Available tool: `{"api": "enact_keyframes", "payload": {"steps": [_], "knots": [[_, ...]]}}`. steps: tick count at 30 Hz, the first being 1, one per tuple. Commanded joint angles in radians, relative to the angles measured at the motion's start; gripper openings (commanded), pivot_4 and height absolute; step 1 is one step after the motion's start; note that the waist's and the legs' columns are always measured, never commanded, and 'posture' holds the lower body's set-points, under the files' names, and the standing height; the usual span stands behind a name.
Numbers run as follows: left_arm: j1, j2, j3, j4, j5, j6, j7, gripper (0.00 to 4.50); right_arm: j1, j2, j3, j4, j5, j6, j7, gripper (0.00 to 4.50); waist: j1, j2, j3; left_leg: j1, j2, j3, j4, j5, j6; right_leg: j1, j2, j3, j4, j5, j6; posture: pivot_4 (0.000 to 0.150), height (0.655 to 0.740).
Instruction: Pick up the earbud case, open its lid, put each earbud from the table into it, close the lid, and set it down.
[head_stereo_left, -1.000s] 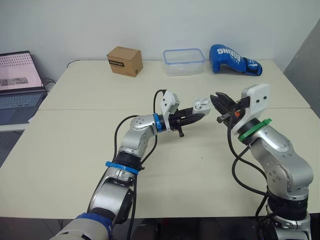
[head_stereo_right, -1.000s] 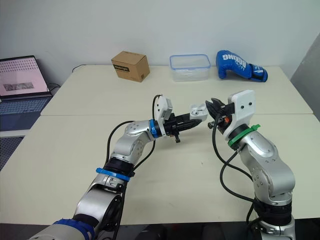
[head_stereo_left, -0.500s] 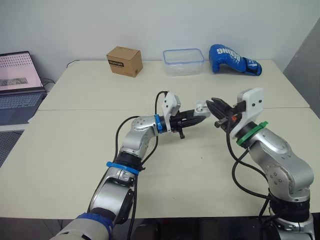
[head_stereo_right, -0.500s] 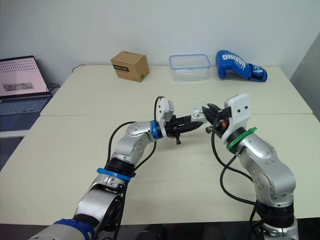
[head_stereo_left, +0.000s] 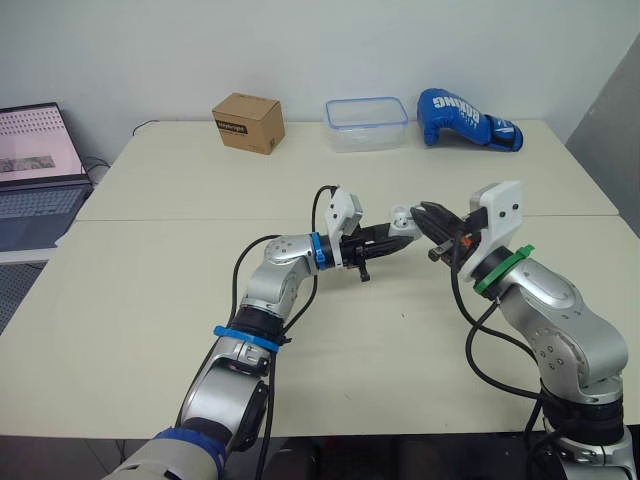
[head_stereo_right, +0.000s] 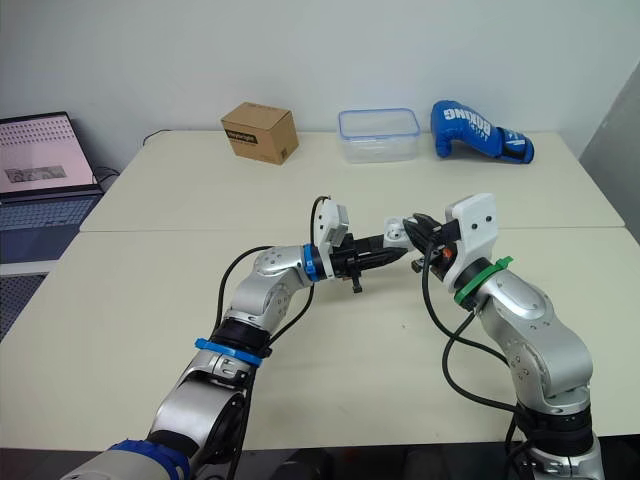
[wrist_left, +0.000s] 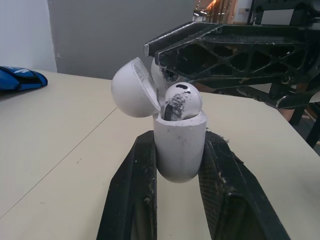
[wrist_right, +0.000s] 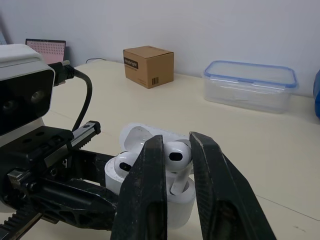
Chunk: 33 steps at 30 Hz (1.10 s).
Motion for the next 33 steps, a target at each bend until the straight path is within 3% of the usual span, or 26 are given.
{"api": "enact_keyframes", "payload": {"steps": [1,2,11,17,20,24,31,33], "knots": [[-0.016,-0.008,0.02,-0.066,-0.028,-0.018,0.001,0.74,0.015,-0.008,-0.001,-0.009,-0.004,0.0,0.003,0.34,0.0,0.0,0.0,0.0,0.0,0.0,0.0,0.0,0.0,0.0,0.0,0.0,0.0,0.0,0.0,0.15,0.74],[-0.018,-0.008,0.021,-0.064,-0.028,-0.018,0.002,0.74,0.021,-0.008,-0.002,-0.011,-0.004,0.001,0.003,0.34,0.0,0.0,0.0,0.0,0.0,0.0,0.0,0.0,0.0,0.0,0.0,0.0,0.0,0.0,0.0,0.15,0.74],[-0.022,-0.003,0.023,-0.059,-0.028,-0.013,0.001,0.74,0.058,-0.017,-0.028,-0.035,0.015,0.014,0.016,3.48,-0.001,0.0,0.0,0.0,0.0,0.001,0.0,0.0,0.0,0.0,0.0,0.001,0.0,0.0,0.0,0.15,0.74],[-0.029,0.009,0.022,-0.048,-0.027,-0.008,-0.016,0.74,0.211,-0.14,-0.136,-0.123,0.105,0.057,0.125,3.48,0.003,0.0,0.0,-0.001,0.0,0.0,0.0,0.0,0.0,0.0,0.0,0.0,-0.001,0.0,0.0,0.15,0.74],[-0.008,0.043,-0.018,-0.106,-0.053,0.078,-0.113,0.74,0.282,-0.23,-0.211,-0.09,0.164,0.073,0.219,3.48,0.001,0.0,0.0,0.0,0.0,0.001,0.0,0.0,0.0,0.0,0.0,0.0,-0.001,0.0,0.0,0.15,0.74],[0.02,0.099,-0.078,-0.22,-0.091,0.207,-0.233,0.74,0.221,-0.23,-0.286,0.077,0.201,0.078,0.207,2.55,-0.005,0.001,0.0,0.001,0.001,0.002,0.0,0.0,0.001,0.001,0.0,0.001,0.001,0.0,0.0,0.15,0.74],[0.032,0.132,-0.151,-0.275,-0.059,0.223,-0.283,0.74,0.058,-0.21,-0.239,0.162,0.354,0.153,0.282,0.05,-0.003,0.002,0.0,0.001,0.001,0.002,-0.001,0.0,0.001,0.001,0.0,0.001,-0.001,0.0,0.0,0.15,0.74],[0.028,0.129,-0.162,-0.26,-0.042,0.207,-0.273,0.74,0.028,-0.22,-0.22,0.142,0.421,0.221,0.293,0.05,-0.002,0.002,0.0,0.0,0.0,0.002,-0.001,0.0,0.001,0.001,0.0,0.001,-0.002,0.0,0.0,0.15,0.74]]}}
